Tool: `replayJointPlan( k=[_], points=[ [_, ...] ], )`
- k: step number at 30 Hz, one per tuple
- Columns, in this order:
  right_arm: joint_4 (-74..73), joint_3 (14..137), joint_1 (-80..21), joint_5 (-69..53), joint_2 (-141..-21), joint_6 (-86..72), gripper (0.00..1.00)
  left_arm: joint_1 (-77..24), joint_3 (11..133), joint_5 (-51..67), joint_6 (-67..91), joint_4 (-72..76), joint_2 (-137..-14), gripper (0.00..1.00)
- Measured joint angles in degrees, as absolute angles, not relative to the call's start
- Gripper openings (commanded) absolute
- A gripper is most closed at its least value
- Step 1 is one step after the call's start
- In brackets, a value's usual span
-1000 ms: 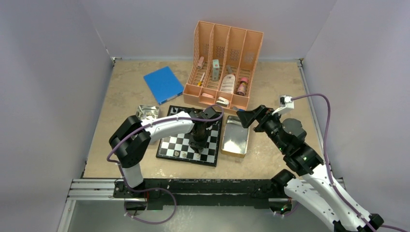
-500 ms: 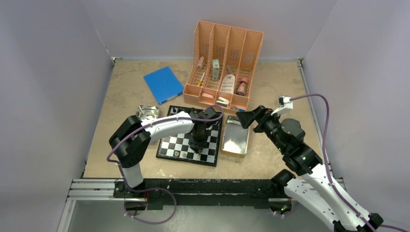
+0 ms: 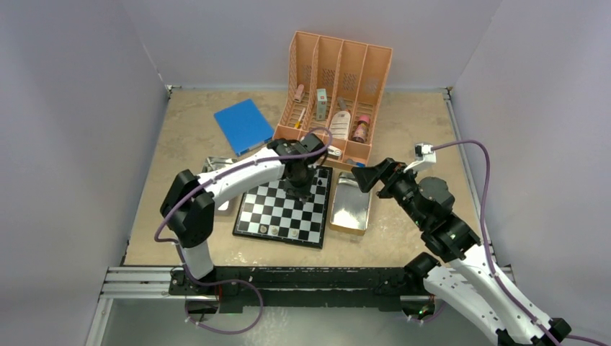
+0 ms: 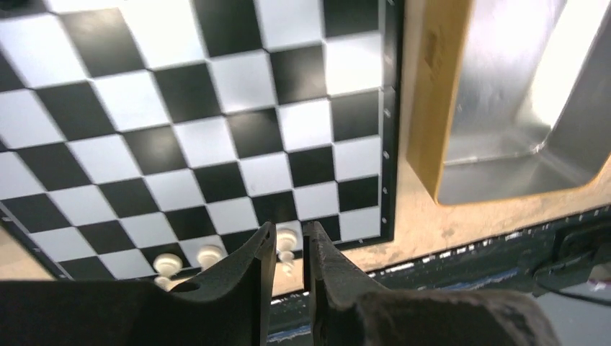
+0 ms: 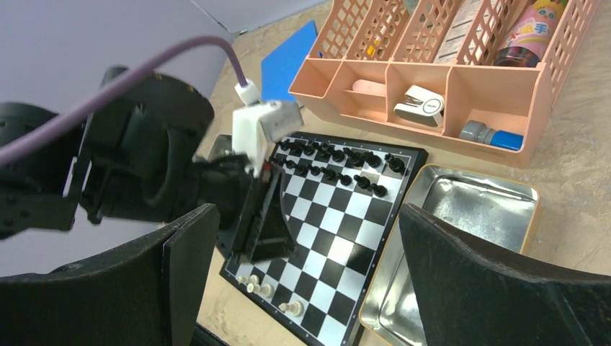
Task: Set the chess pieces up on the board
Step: Place the chess piece on the chessboard, then pick up the chess piece from the storage box.
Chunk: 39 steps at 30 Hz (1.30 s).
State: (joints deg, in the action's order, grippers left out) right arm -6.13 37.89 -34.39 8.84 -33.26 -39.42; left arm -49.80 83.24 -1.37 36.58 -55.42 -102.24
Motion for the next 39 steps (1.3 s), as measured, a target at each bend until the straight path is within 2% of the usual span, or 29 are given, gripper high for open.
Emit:
replayJointPlan(
  k=[7, 15, 22, 30, 39],
  points=[
    [-5.8, 37.4, -34.4, 8.3, -32.2, -38.8, 0.97, -37.8, 84.1, -4.0, 34.0, -55.3, -101.1, 0.27],
    [-4.9, 37.0, -34.4, 8.3, -32.2, -37.7, 0.97, -19.6, 83.9, -4.7, 31.7, -52.2, -95.7, 0.27],
    [-4.3, 37.0, -34.4, 8.3, -32.2, -36.8, 0.97, -4.7, 80.8, -0.2, 30.4, -48.2, -93.4, 0.24],
    [-4.0, 35.9, -34.4, 8.1, -31.7, -36.4, 0.97, 2.2, 76.2, 2.6, 28.9, -45.3, -96.1, 0.25],
    [-3.9, 35.9, -34.4, 8.0, -31.5, -36.4, 0.97, 3.2, 75.3, 2.5, 27.2, -45.5, -101.4, 0.27]
  ],
)
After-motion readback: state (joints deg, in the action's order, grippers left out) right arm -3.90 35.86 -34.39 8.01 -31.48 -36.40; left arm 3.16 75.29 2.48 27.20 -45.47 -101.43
